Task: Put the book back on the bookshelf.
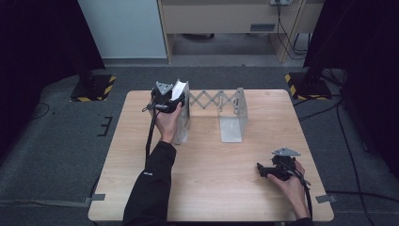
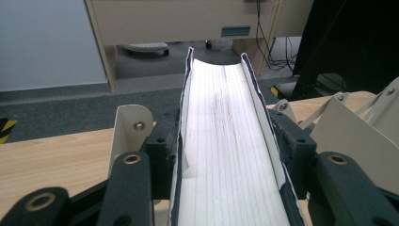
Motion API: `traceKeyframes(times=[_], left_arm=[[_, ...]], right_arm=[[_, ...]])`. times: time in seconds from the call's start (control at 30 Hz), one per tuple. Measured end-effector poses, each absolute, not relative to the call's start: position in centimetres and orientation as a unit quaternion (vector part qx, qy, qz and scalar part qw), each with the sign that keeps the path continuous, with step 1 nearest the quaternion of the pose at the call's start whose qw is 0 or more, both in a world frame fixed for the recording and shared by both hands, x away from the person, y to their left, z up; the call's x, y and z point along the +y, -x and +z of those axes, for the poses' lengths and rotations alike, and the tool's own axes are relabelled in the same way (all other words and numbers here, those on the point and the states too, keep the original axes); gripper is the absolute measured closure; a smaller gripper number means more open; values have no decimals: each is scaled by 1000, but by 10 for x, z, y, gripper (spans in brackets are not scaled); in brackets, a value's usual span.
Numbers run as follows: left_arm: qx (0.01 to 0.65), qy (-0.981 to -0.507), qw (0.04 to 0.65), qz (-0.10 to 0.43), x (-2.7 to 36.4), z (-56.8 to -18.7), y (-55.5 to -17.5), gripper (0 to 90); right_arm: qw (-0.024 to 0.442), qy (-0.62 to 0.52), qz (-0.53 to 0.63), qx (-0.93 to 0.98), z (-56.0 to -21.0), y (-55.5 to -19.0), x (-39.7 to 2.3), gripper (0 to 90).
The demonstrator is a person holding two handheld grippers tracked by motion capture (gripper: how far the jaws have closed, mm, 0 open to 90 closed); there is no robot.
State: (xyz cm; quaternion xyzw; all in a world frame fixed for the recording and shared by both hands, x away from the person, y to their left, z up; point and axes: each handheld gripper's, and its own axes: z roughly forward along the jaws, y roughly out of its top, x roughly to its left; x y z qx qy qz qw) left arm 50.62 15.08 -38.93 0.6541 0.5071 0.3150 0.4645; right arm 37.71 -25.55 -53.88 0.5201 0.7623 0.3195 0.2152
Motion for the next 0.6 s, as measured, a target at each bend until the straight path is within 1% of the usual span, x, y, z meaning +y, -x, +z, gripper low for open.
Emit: traceKeyframes(times=[0.07, 0.1, 0.13, 0.17, 0.2, 0.33, 0.37, 0.6], left_arm=[[501, -643, 490, 309, 153, -393, -505, 452], [501, -643, 490, 309, 153, -393, -505, 427], [493, -638, 509, 301, 158, -395, -502, 400], [493, -638, 509, 301, 158, -395, -502, 376], [479, -642, 518, 299, 162, -397, -498, 364], [469, -639, 538, 288, 169, -398, -487, 339], [460, -643, 541, 286, 175, -398, -479, 336], [438, -662, 538, 284, 187, -401, -454, 332]], right_arm=[[216, -520, 320, 762, -539, -377, -255, 51], [216, -520, 320, 762, -539, -377, -255, 51], [215, -520, 320, 762, -539, -377, -256, 51], [216, -520, 320, 762, -539, -377, -255, 51], [216, -520, 320, 762, -539, -377, -255, 51], [216, -520, 320, 762, -539, -377, -255, 51], [216, -520, 320, 762, -539, -377, -255, 51], [216, -520, 320, 762, -539, -377, -255, 51]])
